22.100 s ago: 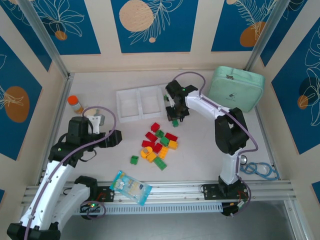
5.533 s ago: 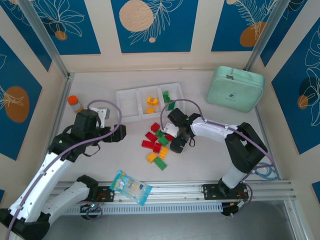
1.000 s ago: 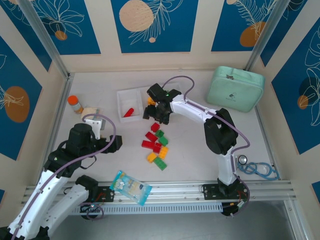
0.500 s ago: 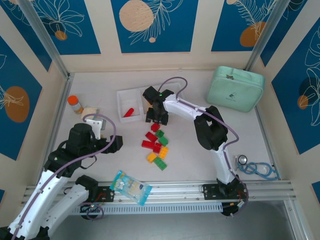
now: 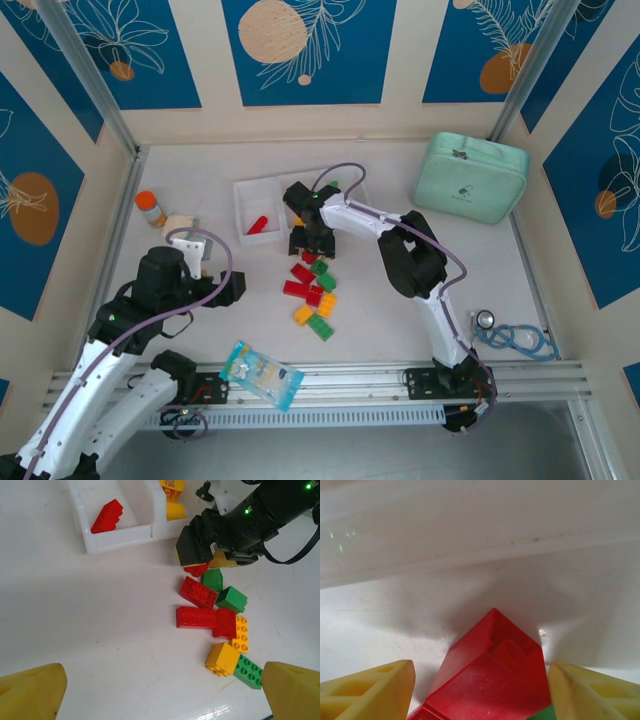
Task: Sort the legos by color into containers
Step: Pick up the lego from the center of the table.
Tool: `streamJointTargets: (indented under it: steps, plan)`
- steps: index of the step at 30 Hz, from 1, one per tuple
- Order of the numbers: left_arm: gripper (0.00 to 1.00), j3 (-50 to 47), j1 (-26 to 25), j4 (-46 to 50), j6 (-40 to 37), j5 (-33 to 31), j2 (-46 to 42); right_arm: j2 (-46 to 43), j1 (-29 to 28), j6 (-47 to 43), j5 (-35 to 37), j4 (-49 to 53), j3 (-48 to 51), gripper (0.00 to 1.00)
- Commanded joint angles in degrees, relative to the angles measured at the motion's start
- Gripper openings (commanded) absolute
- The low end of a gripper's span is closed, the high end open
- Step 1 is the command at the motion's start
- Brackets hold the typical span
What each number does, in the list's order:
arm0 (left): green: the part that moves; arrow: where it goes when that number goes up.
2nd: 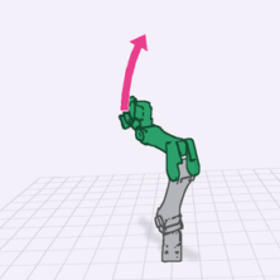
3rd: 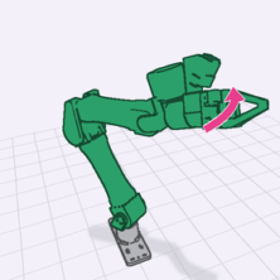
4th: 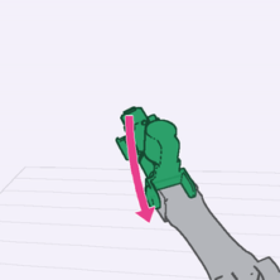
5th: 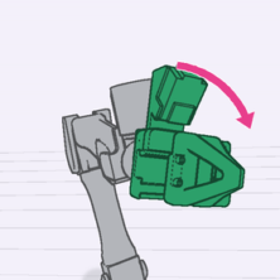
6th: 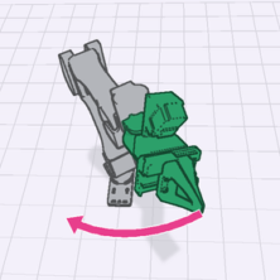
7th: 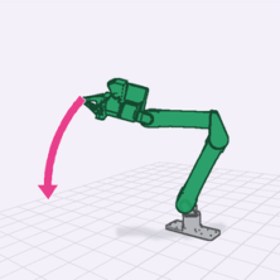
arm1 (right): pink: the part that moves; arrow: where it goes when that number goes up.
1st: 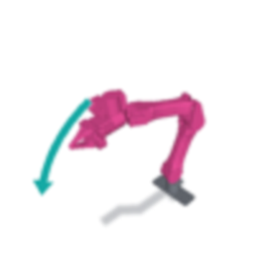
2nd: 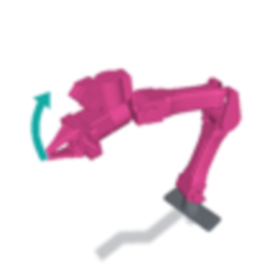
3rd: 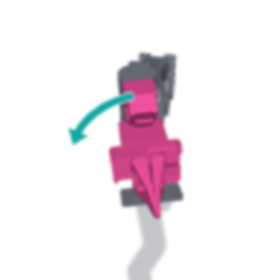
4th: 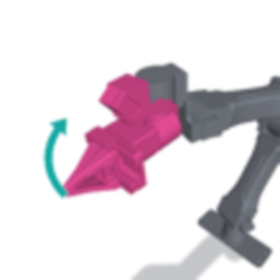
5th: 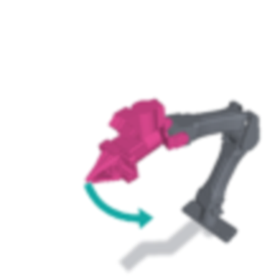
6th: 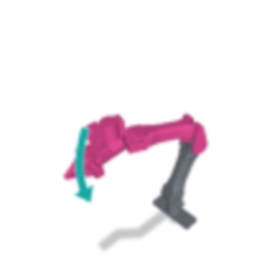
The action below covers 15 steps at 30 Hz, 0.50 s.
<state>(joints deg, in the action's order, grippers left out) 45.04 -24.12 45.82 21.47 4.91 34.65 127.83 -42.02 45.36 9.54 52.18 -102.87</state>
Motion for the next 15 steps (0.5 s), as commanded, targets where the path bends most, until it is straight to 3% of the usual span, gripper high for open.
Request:
streamJointTargets:
  steps: [1,15]
  plan:
    - [0.99,-0.39,0.90,-1.15,-1.00,0.90,-0.56,0.70,-0.41,-1.49,-1.72,1.69,-1.15,0.71]
    - [1.00,-0.47,0.89,-1.15,-0.98,0.63,-1.08,2.67,0.00,-4.97,-0.58,3.01,-2.81,0.63]
